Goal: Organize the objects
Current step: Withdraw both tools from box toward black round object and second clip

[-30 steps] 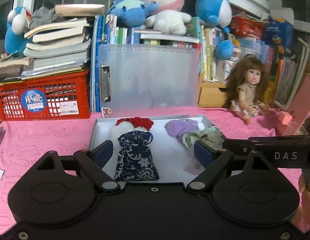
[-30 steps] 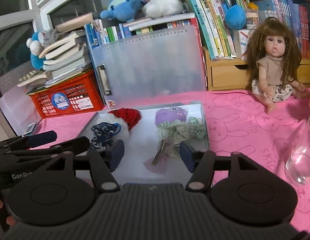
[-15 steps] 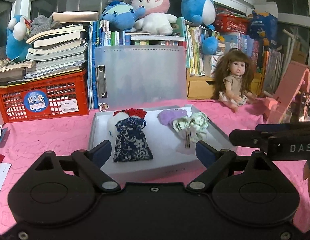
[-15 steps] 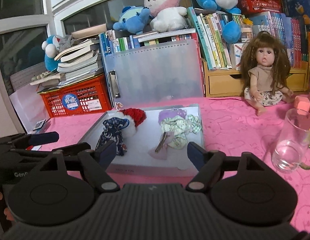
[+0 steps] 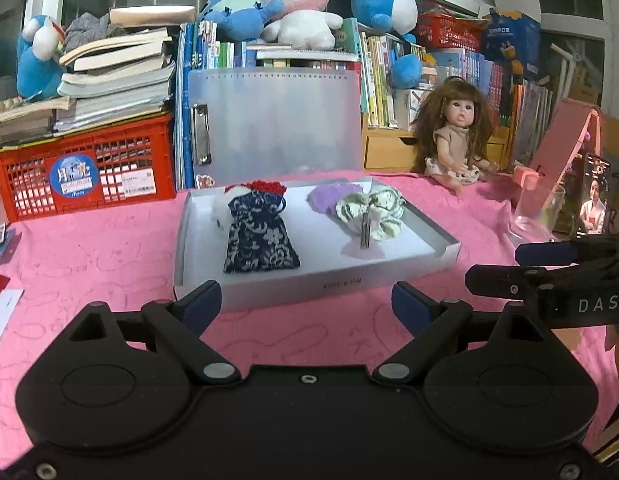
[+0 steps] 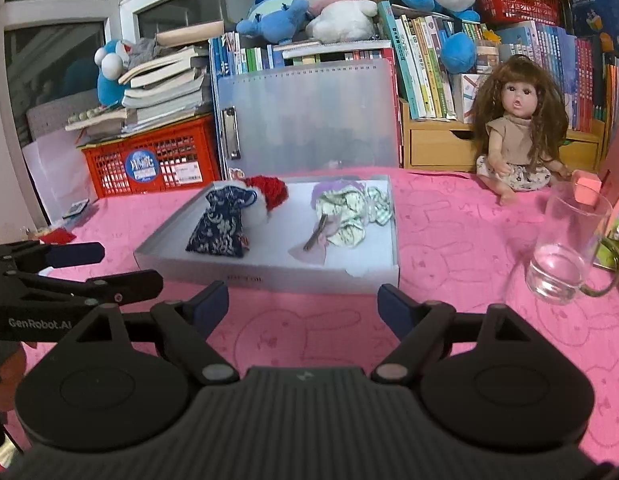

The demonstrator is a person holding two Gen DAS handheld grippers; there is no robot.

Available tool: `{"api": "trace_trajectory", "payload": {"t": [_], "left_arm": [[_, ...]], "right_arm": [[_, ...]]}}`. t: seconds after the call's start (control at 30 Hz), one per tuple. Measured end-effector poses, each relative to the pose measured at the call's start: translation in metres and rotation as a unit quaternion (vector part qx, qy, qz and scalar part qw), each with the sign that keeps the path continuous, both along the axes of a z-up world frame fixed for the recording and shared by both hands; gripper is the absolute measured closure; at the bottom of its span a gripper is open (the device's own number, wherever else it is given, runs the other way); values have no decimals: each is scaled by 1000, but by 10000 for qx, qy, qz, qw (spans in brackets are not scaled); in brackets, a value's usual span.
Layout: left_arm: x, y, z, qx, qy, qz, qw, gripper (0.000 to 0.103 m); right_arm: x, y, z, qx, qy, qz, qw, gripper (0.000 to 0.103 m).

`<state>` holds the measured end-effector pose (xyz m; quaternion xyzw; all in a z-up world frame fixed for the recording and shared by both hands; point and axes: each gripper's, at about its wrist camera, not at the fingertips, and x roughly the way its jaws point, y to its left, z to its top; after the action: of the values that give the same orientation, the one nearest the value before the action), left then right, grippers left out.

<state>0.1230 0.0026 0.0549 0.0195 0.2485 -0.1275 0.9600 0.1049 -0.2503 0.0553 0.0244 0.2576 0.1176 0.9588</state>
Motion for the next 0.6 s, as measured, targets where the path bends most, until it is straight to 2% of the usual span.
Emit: {"api": "trace_trajectory", "payload": {"t": [0.6], "left_arm": [[-33, 8, -19, 49, 131, 41, 9999, 11]], "right_arm": [[-28, -13, -26, -20, 383, -146, 9992, 14]]}}
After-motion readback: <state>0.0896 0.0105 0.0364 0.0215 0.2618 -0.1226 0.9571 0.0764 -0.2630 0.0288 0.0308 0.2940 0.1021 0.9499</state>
